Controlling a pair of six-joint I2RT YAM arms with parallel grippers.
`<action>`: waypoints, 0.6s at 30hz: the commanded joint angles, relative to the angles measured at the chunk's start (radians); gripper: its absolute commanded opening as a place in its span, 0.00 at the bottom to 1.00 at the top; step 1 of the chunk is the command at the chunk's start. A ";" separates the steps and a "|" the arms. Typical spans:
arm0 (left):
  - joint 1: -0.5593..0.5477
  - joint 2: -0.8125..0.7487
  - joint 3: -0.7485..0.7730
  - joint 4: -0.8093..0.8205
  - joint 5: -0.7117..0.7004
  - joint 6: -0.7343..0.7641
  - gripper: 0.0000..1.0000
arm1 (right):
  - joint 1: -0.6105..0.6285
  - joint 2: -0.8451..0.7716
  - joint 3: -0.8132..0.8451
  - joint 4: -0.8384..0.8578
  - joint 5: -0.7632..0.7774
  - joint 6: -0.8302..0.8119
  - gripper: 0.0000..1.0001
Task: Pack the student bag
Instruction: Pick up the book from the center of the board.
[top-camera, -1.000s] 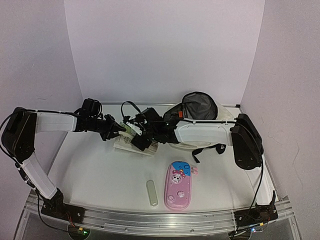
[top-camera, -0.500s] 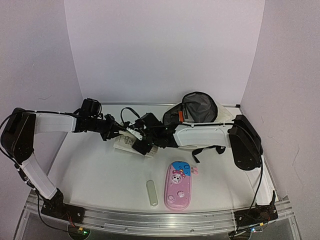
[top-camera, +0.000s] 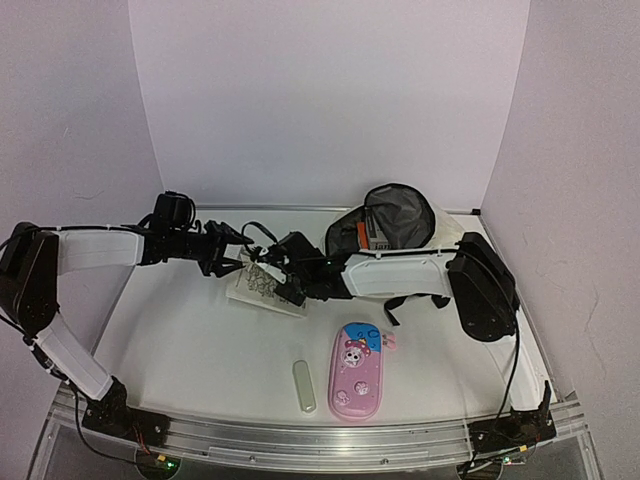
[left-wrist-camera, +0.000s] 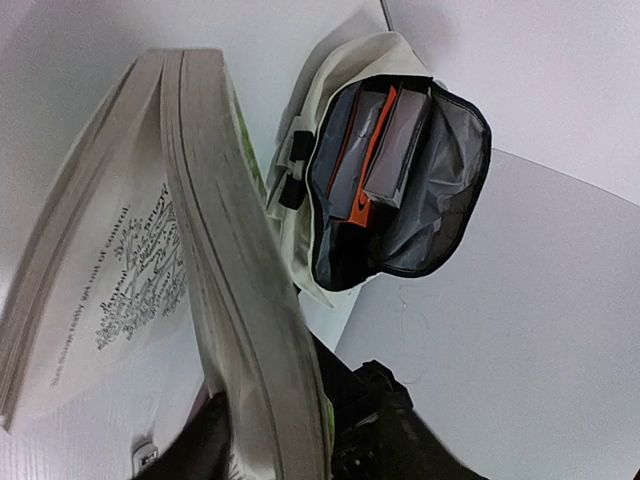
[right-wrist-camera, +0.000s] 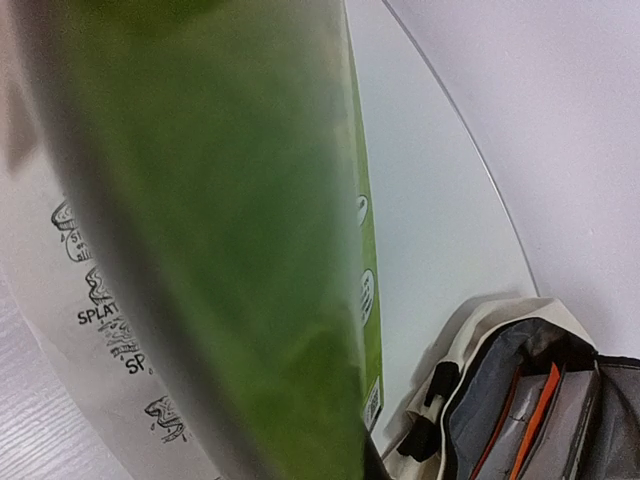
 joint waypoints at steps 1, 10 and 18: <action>0.038 -0.111 0.060 -0.021 0.044 0.085 0.73 | -0.018 -0.145 -0.003 -0.018 -0.092 0.045 0.00; 0.167 -0.271 0.146 -0.279 -0.026 0.354 1.00 | -0.194 -0.322 0.032 -0.161 -0.581 0.303 0.00; 0.199 -0.313 0.185 -0.376 -0.048 0.621 1.00 | -0.297 -0.436 0.056 -0.212 -0.971 0.452 0.00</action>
